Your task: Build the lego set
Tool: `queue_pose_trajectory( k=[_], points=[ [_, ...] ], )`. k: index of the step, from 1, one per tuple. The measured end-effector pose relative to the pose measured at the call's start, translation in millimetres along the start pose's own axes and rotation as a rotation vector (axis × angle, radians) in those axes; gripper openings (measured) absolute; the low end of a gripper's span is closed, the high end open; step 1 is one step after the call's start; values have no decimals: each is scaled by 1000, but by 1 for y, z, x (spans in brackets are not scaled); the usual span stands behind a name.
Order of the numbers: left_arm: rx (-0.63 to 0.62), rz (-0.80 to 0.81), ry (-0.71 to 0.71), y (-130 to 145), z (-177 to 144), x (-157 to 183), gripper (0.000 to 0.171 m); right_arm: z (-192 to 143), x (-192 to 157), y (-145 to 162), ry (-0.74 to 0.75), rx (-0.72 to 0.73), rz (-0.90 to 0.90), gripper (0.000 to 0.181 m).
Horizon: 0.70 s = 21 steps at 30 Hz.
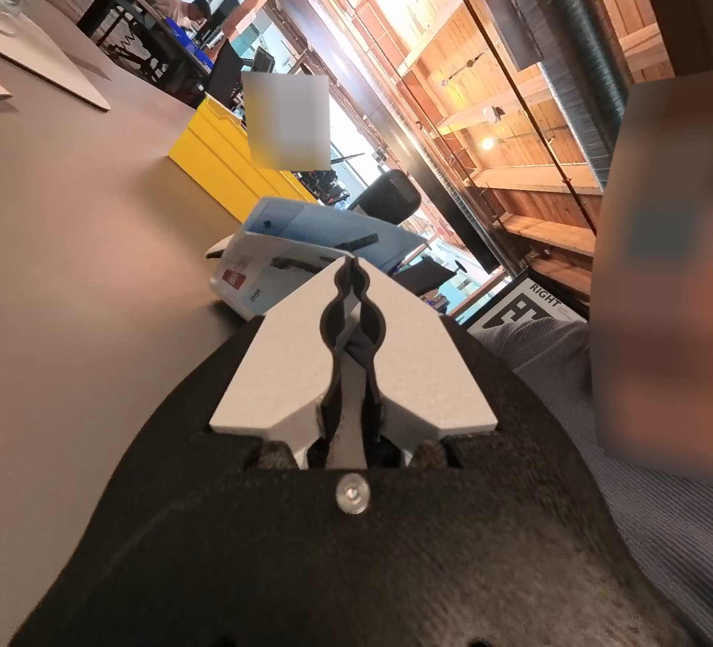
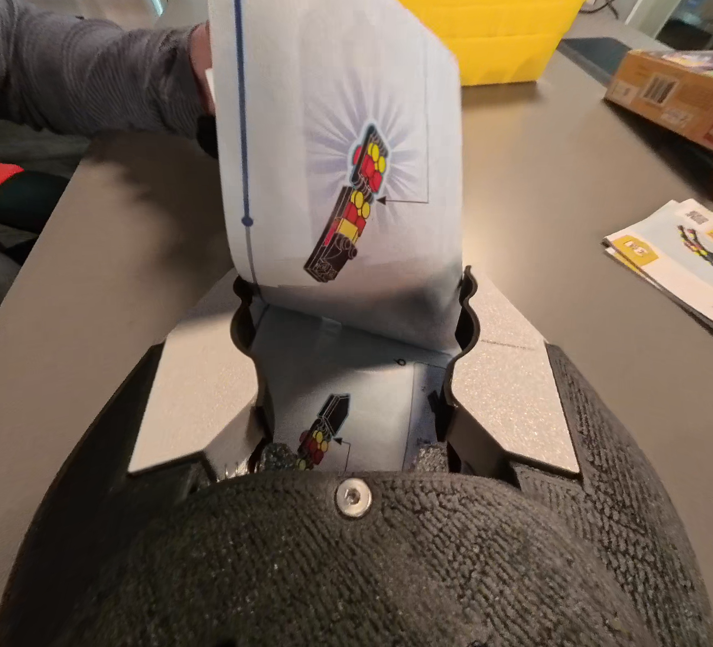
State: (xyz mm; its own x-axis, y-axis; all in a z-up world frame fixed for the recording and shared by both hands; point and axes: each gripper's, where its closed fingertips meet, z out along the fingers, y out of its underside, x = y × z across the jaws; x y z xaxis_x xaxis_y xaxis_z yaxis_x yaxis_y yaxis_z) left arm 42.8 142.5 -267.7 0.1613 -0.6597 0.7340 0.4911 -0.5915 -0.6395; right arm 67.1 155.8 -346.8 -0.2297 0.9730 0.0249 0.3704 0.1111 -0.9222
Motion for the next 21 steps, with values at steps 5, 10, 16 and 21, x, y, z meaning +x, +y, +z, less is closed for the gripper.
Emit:
queue_pose_trajectory(
  k=[5,10,16,21],
  points=[
    [-14,0,-17,3,1,-3,0,-3,-3,9,-45,-51,43,111],
    [-27,13,-40,4,1,-6,0,-20,-8,19,-138,-104,156,113],
    [-56,37,-49,10,5,-5,0,-55,-17,22,-241,-128,282,113],
    [-93,60,-75,19,33,-13,0,-84,-14,35,-187,-83,361,107]
  ],
)
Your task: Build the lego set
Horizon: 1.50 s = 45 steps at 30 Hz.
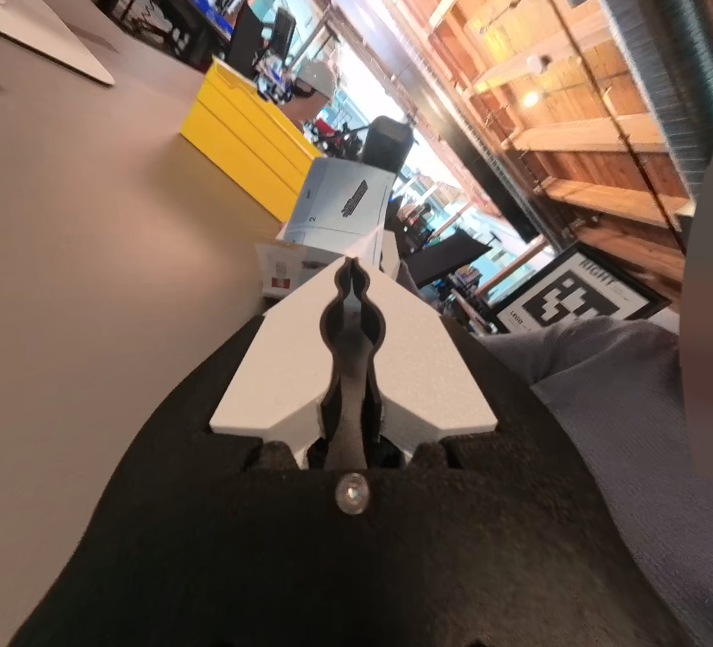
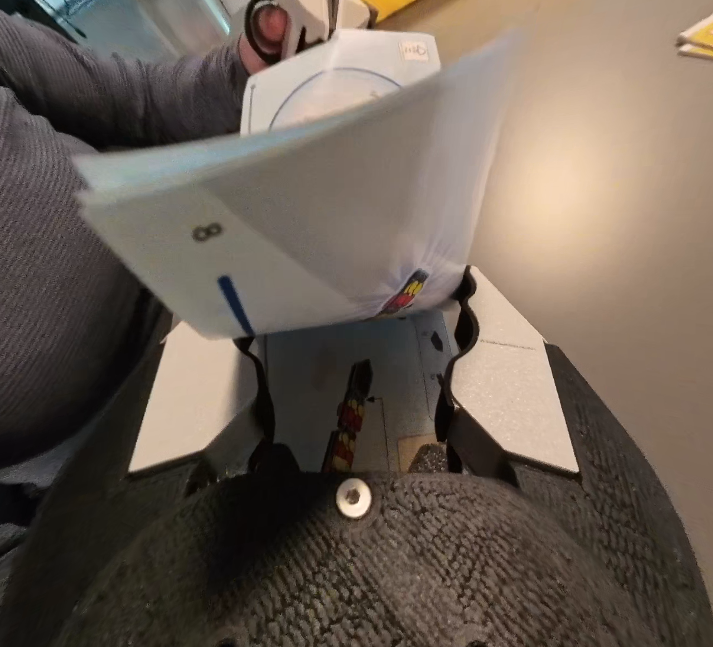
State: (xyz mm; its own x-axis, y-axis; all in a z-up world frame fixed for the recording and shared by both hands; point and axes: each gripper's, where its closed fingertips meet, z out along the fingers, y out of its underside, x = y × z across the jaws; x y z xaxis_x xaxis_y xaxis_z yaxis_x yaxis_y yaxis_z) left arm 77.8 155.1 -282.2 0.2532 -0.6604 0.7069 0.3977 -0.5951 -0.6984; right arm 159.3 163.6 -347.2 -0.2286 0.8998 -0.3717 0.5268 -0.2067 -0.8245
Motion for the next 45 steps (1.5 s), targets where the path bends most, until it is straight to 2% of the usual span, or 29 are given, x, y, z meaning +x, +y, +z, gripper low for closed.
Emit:
queue_pose_trajectory(
  k=[4,9,12,14,16,17,19,21,24,28,31,33,34,35,37,39,41,45],
  points=[
    [-100,22,-90,18,11,-12,0,-7,6,11,107,55,-5,104],
    [-156,0,-208,24,-9,-23,0,-17,0,20,276,54,-56,109],
    [-241,4,-340,39,-19,-35,0,-19,-11,26,309,58,-75,108],
    [-225,65,-474,36,-24,-42,0,-25,-13,27,333,82,-69,108],
    [-206,218,-564,28,-18,-33,22,-31,-15,26,345,126,-56,108],
    [-194,315,-579,24,-10,-23,29,-33,-16,25,346,146,-47,108],
    [-193,486,-553,26,15,1,31,-37,-16,25,362,162,-31,113],
    [-264,585,-525,42,40,9,33,-42,-16,26,390,169,-16,124],
    [-427,597,-525,76,64,-7,36,-53,-22,31,447,165,13,141],
    [-602,623,-620,104,60,-35,34,-83,-36,64,630,54,34,143],
    [-626,679,-578,113,64,-30,33,-108,-52,75,771,43,23,130],
    [-644,734,-445,124,77,-14,40,-118,-57,77,871,52,29,112],
    [-665,768,-404,129,82,-10,44,-124,-54,78,939,68,73,96],
    [-695,802,-408,131,83,-11,45,-125,-50,81,981,93,128,88],
    [-750,829,-457,134,80,-22,45,-110,-45,95,938,88,235,83],
    [-733,794,-479,132,77,-28,43,-98,-36,115,922,28,327,82],
    [-665,753,-493,121,71,-30,42,-96,-33,113,936,25,313,77],
    [-452,718,-593,74,46,-37,41,-87,-20,108,948,-41,303,79]
  ],
)
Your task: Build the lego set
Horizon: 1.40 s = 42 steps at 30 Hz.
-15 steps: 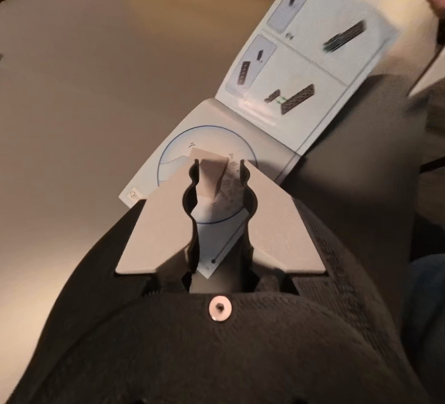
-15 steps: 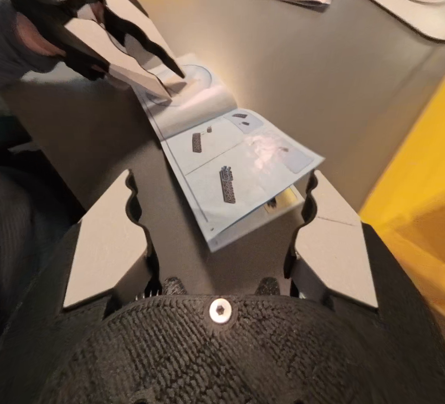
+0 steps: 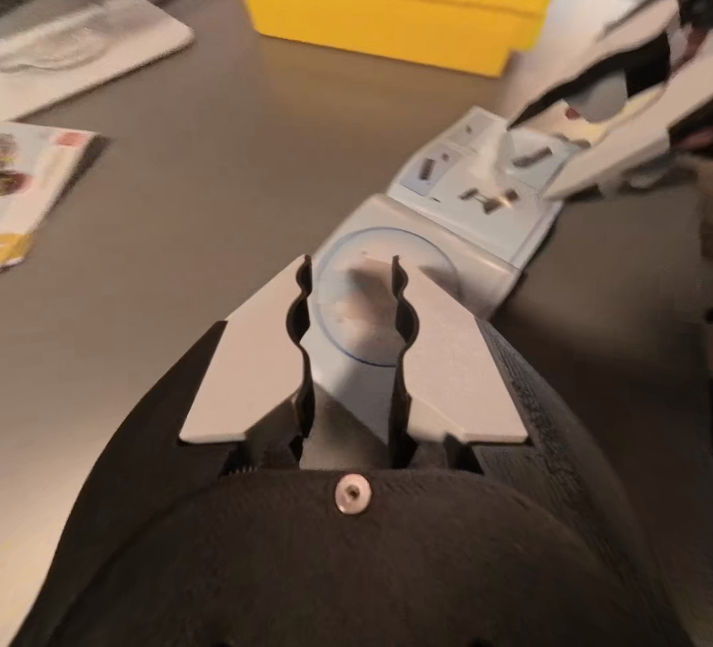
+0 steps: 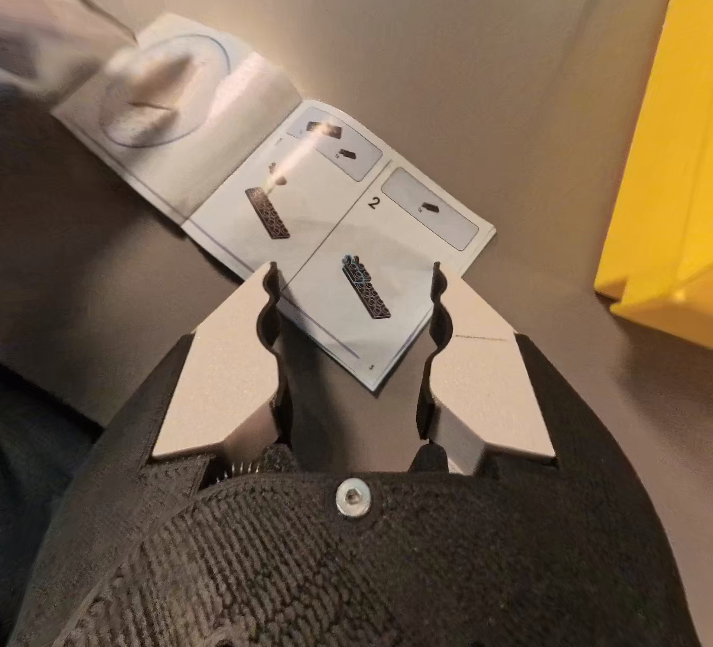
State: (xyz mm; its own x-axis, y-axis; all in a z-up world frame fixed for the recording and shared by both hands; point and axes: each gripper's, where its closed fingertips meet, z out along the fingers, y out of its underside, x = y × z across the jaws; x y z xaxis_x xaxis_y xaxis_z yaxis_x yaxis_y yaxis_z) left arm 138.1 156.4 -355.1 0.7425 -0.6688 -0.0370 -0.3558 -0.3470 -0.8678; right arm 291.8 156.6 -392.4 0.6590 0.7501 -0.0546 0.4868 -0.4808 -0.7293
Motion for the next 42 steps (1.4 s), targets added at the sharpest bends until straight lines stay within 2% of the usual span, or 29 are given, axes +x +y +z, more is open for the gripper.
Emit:
queue_pose_trajectory(
  k=[2,5,7,8,10,12,14,19,25,28,31,35,42],
  points=[
    [112,-30,-118,-9,-17,-34,40,11,-5,-7,15,-21,-52,81],
    [281,22,-325,-16,-48,-83,36,31,-17,-26,-7,-7,-69,84],
    [342,79,-429,-18,-65,-102,35,46,-20,-40,4,17,-61,84],
    [372,105,-466,-19,-72,-108,35,51,-23,-45,3,19,-55,92],
    [421,119,-508,-20,-79,-115,33,54,-42,-63,-57,81,-62,95],
    [458,102,-497,-23,-82,-117,34,61,-57,-67,-87,78,-83,90],
    [465,102,-476,-23,-81,-118,34,72,-56,-62,-52,26,-112,89],
    [480,141,-418,-26,-76,-116,34,86,-55,-75,-60,11,-122,87],
    [530,137,-379,-32,-77,-121,34,127,-52,-115,-164,8,-215,87],
    [664,52,-391,-43,-98,-134,43,153,-58,-139,-187,-5,-241,87],
    [723,-16,-425,-43,-113,-148,46,179,-75,-163,-210,-2,-263,87],
    [733,-49,-412,-41,-116,-154,46,201,-90,-183,-233,13,-281,87],
    [722,-80,-366,-39,-111,-154,46,219,-109,-198,-265,37,-303,87]
  ],
)
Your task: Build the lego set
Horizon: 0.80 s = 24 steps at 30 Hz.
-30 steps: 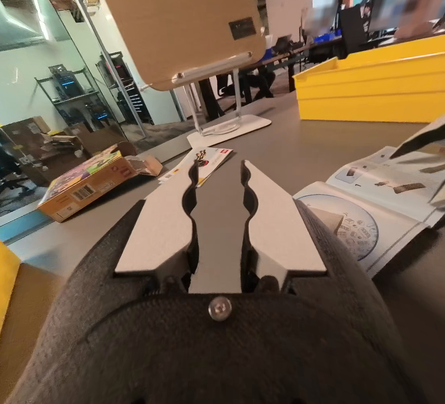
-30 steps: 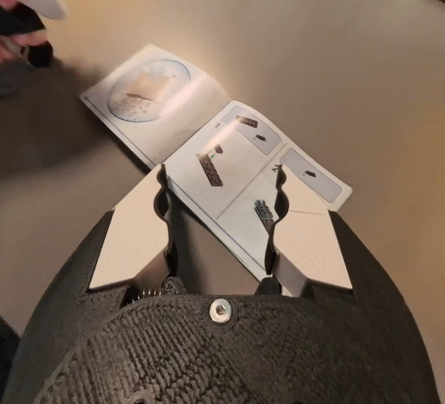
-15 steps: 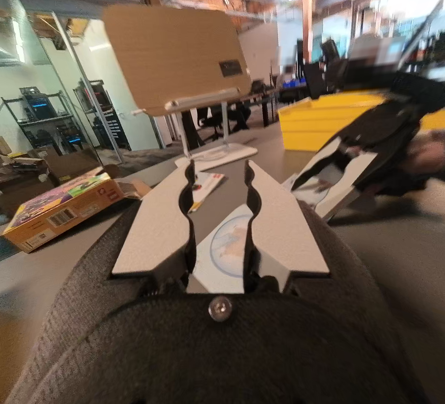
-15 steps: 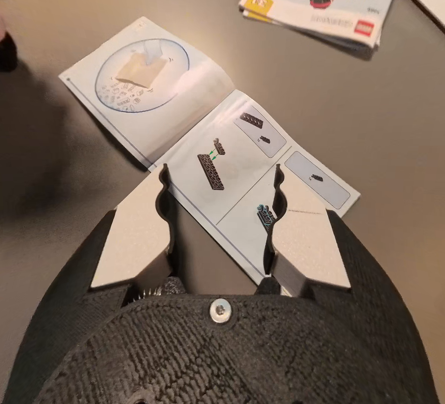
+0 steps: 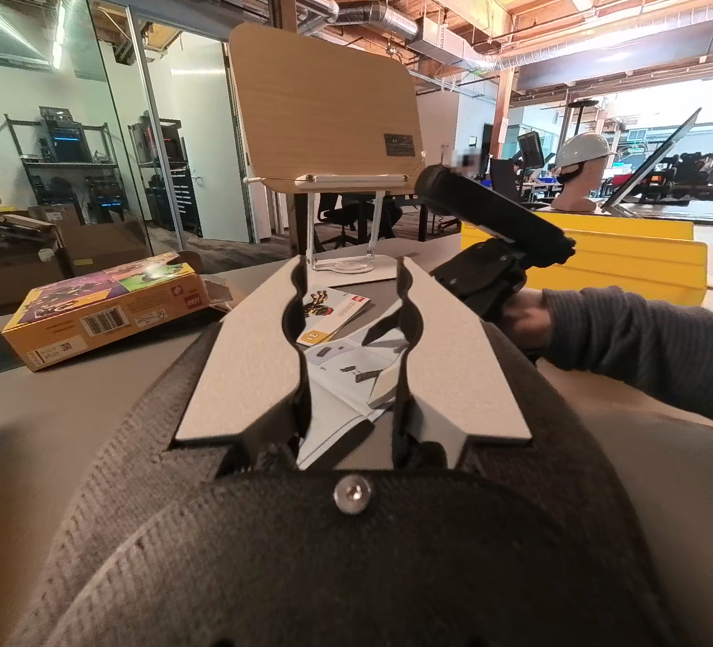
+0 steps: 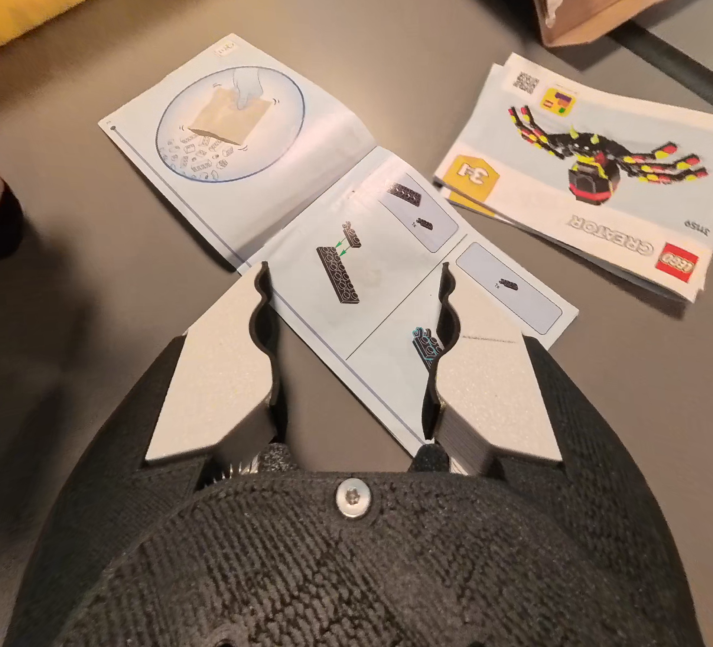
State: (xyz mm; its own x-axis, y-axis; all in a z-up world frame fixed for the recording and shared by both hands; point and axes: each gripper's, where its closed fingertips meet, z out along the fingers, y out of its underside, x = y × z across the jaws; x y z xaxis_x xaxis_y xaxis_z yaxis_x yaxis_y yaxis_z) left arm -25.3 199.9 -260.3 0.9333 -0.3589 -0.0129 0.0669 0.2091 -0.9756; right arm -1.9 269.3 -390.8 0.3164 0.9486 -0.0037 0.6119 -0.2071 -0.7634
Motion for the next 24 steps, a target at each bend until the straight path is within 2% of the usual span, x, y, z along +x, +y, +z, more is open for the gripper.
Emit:
queue_pose_trajectory(
  k=[4,6,8,10,12,15,19,24],
  points=[
    [2,-29,13,0,-1,0,46,2,-15,-2,-42,-4,-30,88],
    [3,-41,9,0,-1,-2,46,-7,-13,-14,-23,54,-29,97],
    [-2,-53,11,1,0,-3,46,-28,13,-36,60,171,2,96],
    [-12,-63,21,3,1,-2,46,-36,55,-34,162,145,59,91],
    [-23,-63,27,5,2,-1,46,-21,87,-14,189,15,108,93],
    [-16,-70,29,4,0,-2,45,6,109,-6,196,-78,133,91],
    [-25,-79,33,6,2,-2,45,25,120,-21,220,-125,162,89],
    [-25,-71,34,6,2,-2,45,53,139,-46,283,-63,222,89]
  ],
)
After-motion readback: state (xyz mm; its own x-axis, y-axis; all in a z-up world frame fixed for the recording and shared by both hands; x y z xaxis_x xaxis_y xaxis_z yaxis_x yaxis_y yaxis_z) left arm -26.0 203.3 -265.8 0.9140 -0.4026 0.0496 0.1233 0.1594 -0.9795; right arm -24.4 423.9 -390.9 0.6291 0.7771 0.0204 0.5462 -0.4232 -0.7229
